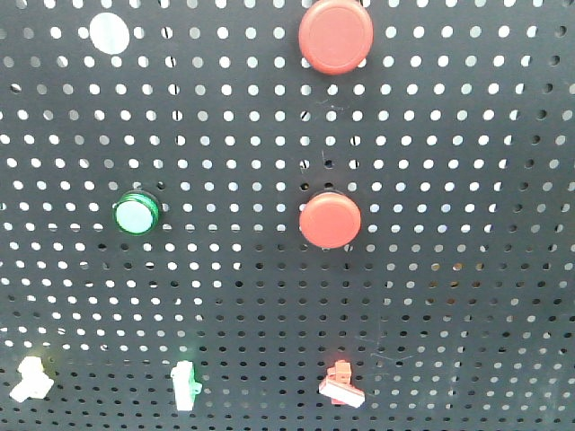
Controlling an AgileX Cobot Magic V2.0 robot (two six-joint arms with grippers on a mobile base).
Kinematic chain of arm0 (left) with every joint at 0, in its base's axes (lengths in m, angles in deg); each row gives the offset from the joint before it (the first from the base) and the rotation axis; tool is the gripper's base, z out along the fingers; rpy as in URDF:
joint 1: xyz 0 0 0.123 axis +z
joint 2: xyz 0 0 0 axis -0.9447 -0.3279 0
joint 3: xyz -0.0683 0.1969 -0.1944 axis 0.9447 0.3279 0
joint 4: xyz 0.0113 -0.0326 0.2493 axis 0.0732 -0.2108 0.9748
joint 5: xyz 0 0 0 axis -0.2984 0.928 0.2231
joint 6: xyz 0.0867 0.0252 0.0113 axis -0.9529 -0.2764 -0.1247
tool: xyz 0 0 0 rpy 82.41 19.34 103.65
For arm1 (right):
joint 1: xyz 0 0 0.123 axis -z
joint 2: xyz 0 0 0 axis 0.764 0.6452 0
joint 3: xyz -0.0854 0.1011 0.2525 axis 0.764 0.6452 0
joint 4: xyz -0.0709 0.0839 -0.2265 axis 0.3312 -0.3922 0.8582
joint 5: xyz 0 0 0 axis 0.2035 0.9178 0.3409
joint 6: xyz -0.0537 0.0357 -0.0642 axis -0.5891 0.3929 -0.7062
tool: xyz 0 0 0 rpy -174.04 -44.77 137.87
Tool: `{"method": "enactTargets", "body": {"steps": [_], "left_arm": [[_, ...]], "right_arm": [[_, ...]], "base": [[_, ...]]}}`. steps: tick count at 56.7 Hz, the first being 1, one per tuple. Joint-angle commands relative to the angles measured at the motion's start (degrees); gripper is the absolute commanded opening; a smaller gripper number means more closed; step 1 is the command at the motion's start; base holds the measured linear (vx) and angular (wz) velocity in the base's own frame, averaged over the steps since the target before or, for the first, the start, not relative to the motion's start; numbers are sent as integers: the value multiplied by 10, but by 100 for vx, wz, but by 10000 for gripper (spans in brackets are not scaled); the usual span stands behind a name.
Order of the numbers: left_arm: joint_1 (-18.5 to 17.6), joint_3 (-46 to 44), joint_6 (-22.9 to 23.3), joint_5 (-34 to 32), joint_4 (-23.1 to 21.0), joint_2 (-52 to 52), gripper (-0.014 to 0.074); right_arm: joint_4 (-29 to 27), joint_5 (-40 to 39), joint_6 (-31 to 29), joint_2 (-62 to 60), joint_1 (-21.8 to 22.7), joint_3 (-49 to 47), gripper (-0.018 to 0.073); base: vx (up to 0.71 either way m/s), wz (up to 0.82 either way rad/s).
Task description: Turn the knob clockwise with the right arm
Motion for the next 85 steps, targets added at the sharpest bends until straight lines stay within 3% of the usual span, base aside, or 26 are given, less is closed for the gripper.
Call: {"method": "enactTargets", "body": {"steps": [1,10,16,22,29,37,45,50,61,85], "left_arm": [[1,7,3,-47,-5,0,-6],[1,7,3,-47,-5,0,-6],[1,7,3,-47,-5,0,-6],[1,7,3,-47,-5,0,-6],[1,7,3,-47,-5,0,-6],[1,7,3,-47,-5,0,-6],[1,7,3,-47,-5,0,-6],[1,7,3,-47,-5,0,-6],[1,7,3,-47,-5,0,-6],[1,7,3,-47,-5,0,-6]], "right_arm": [[14,-49,-5,10,1,-9,-12],[4,-65,-2,1,1,10,-12],[-71,-131,1,-30,1,70,-12],[-109,-211,2,-69,5,156,-12],[-144,-257,35,-111,73,241,-12],[-138,-257,88,-159,165,313,-12],[-158,-269,122,-198,212,374,-12],[-155,-293,133,-200,212,400,-12],[-82,-283,132,-200,212,397,-10],[-91,-282,132,-200,212,397,-9]], "base": [[0,0],[0,0],[0,0],[0,0],[0,0],[0,0],[0,0],[0,0],[0,0],[0,0]]}}
